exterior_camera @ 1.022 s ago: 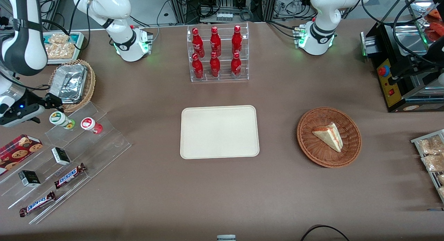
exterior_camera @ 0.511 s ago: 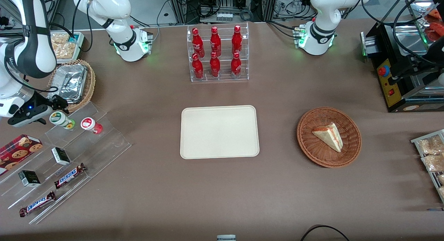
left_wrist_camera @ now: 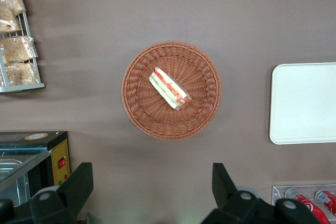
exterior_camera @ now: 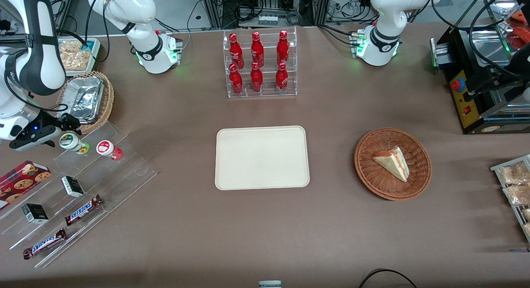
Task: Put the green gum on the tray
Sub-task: 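Lower the right gripper and close it around the green gum container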
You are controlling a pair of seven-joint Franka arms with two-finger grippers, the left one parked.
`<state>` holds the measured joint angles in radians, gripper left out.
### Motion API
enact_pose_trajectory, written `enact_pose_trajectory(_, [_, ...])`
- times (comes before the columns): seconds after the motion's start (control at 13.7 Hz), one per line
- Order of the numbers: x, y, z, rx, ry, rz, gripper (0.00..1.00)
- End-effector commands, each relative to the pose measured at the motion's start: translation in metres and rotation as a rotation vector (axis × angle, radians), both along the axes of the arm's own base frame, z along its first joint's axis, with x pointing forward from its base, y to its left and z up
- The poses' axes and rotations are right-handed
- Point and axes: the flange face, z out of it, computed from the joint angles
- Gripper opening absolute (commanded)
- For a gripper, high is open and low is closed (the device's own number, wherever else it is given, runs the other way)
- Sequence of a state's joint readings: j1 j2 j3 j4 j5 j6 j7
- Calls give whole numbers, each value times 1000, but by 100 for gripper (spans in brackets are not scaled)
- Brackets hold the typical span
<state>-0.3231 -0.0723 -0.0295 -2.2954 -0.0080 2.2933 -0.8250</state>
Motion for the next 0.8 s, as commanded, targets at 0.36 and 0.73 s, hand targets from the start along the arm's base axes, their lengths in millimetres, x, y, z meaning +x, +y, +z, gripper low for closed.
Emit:
enact_pose_trajectory(0.36, [5,3,-6,-12,-12,19,98])
enact_pose_trajectory(0.73, [8,5,-3,-11,-11,22,0])
